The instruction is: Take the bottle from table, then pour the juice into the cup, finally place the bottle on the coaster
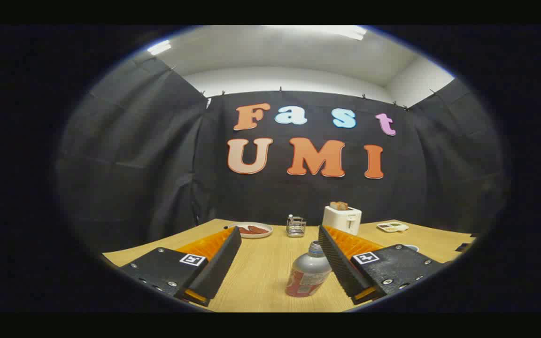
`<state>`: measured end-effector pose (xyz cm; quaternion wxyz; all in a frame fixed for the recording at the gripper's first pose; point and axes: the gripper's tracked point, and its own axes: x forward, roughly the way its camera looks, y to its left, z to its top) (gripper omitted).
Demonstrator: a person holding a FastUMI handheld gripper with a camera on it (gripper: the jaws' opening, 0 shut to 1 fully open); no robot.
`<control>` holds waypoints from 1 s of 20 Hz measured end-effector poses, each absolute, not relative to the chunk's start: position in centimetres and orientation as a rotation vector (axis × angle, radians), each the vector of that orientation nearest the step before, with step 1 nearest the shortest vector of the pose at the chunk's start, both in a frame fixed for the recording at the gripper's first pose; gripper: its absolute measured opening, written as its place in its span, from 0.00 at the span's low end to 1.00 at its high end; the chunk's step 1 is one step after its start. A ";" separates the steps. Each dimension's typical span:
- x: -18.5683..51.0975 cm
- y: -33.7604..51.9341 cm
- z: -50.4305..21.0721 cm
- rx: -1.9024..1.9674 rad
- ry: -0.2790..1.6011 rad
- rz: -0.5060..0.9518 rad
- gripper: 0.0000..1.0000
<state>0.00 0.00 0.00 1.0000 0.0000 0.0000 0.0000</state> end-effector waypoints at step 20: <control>-0.1 -2.6 -0.5 0.080 -0.031 -0.048 0.98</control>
